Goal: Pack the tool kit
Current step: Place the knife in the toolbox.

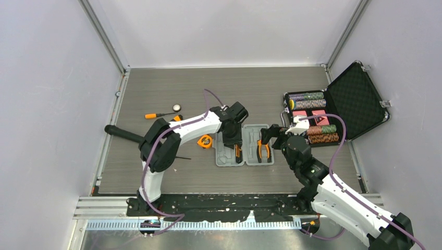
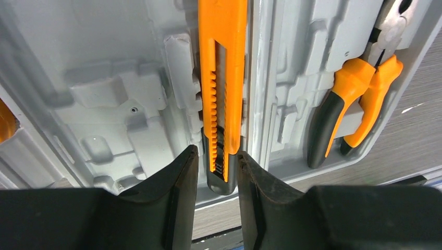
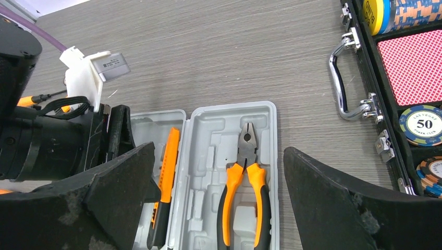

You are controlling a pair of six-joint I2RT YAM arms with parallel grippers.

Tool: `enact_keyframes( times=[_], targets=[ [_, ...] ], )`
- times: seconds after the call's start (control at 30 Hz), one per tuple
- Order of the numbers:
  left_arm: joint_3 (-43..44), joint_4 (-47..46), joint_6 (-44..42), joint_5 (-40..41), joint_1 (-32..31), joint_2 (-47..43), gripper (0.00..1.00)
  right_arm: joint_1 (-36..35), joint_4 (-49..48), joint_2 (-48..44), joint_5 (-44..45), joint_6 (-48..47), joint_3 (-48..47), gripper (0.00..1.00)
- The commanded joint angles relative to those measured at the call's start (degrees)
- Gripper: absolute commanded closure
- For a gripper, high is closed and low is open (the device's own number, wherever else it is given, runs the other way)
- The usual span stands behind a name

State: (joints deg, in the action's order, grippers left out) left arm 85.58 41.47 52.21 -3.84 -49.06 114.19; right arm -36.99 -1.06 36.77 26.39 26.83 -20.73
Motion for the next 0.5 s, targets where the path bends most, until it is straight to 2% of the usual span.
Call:
enact_keyframes(
  times=[0.0,0.27,0.47],
  targets=[
    [-0.32,-0.26,0.48,0.72,0.01,-2.6,0.66,0.25,-1.36,0.39,-0.33,-0.36,-1.6,0.02],
    [-2.75,-2.42,0.15,0.43,1.05,-6.42,0.66,0.34,-1.59,2.94,-7.74,-3.12,-3.87,0.03],
    [-7.74,-4.21,-1.41,0.18,1.44,-11.25,0.66,0.43,4.04,12.24,-14.55,-3.63,-10.89,0.05]
  ],
)
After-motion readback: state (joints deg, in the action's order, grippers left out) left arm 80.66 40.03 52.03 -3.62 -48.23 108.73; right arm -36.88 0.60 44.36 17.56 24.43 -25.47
